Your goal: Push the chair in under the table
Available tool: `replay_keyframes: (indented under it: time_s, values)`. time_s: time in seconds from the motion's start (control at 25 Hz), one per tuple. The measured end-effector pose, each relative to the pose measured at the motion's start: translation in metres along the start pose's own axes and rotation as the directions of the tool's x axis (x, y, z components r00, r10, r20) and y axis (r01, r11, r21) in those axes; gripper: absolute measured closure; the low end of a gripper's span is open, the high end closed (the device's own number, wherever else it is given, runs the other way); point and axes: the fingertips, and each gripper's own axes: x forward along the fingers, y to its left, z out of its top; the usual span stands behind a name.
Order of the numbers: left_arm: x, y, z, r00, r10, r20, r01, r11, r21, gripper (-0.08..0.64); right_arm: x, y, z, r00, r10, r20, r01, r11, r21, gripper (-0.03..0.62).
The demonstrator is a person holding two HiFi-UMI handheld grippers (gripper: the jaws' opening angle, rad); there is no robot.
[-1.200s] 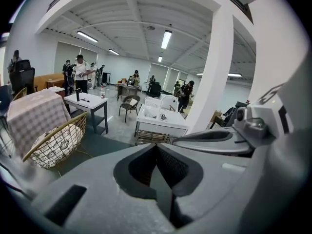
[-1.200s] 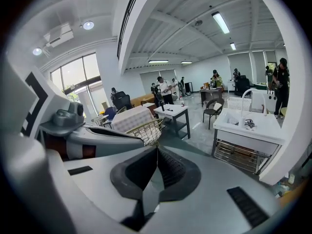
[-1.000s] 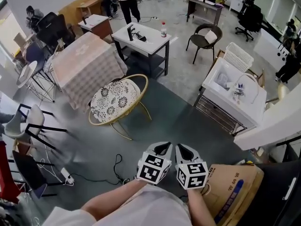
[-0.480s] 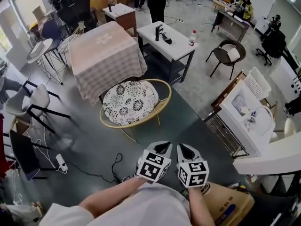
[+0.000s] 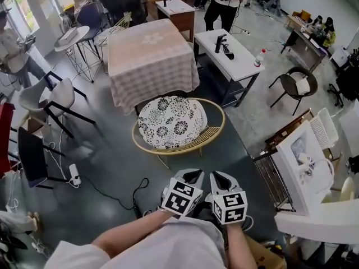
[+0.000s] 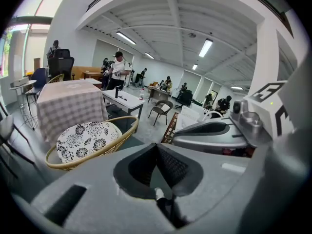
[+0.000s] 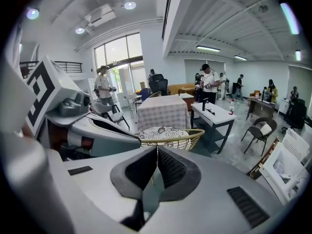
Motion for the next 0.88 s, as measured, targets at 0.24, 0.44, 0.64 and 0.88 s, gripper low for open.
replay_keyframes:
  time_s: [0.24,0.44,0.64,0.88]
  values:
    - [0.022,0.021,0.011,0.994,0.113,0.009,-0.112,0.992,-0.065,0.555,0.03,-0.022,0.008,0.993,0.113,-0.042,-0.117,0.984,-0.133,0.588]
    - [0.038,0.041,0.014,0.976,0.219,-0.012,-0.22,0.973,-0.075,0.554,0.053,-0.036,0.012,0.972,0.211,-0.1,-0.231,0.935,-0.268,0.588]
    - [0.043,0.057,0.009,0.951,0.309,-0.021,-0.31,0.95,-0.043,0.554,0.072,-0.046,0.005,0.94,0.287,-0.186,-0.337,0.865,-0.371,0.588]
    - [0.039,0.084,-0.008,0.907,0.414,-0.079,-0.412,0.91,0.043,0.552,0.096,-0.062,0.002,0.909,0.324,-0.262,-0.417,0.727,-0.546,0.586]
